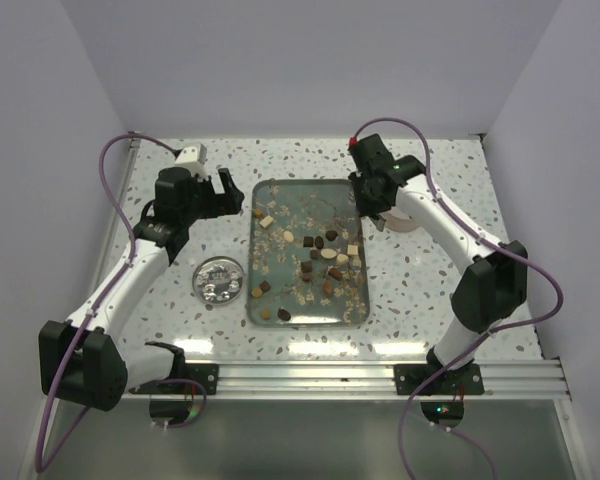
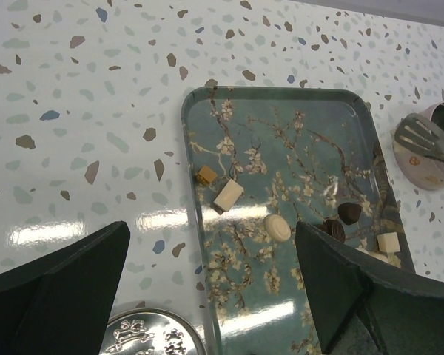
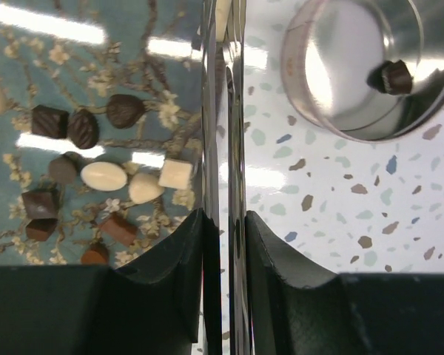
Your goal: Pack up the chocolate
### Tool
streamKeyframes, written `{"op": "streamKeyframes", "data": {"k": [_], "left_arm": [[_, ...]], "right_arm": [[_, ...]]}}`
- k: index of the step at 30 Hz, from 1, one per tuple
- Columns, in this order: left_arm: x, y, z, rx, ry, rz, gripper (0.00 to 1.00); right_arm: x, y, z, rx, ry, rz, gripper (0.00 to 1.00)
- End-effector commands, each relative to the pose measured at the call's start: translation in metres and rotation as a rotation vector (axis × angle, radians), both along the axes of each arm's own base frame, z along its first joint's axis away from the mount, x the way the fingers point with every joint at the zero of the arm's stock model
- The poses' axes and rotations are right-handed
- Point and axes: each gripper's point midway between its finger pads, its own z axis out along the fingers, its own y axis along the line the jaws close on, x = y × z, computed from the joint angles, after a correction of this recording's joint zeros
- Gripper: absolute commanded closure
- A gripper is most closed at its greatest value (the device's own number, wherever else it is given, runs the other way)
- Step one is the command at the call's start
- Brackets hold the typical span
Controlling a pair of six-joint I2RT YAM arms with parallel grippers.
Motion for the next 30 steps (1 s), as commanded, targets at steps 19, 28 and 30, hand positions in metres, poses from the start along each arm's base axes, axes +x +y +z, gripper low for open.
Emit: {"op": "streamKeyframes", "data": {"k": [19, 28, 30], "left_arm": [[0.003, -0.001, 0.01, -0.006, -0.039, -0.011, 0.0], [0.001, 0.0, 0.008, 0.002, -0.035, -0.014, 0.0], [0.0, 0.0, 0.006, 0.004, -0.031, -0.015, 0.0]], "right_arm": [[0.002, -0.121, 0.039, -0.053, -0.088, -0.253, 0.76], [0.004, -0.122, 0.043, -0.052, -0.101, -0.255, 0.67], [0.004, -0.123, 0.044, -0.057, -0.102, -0.258, 0.64]]}}
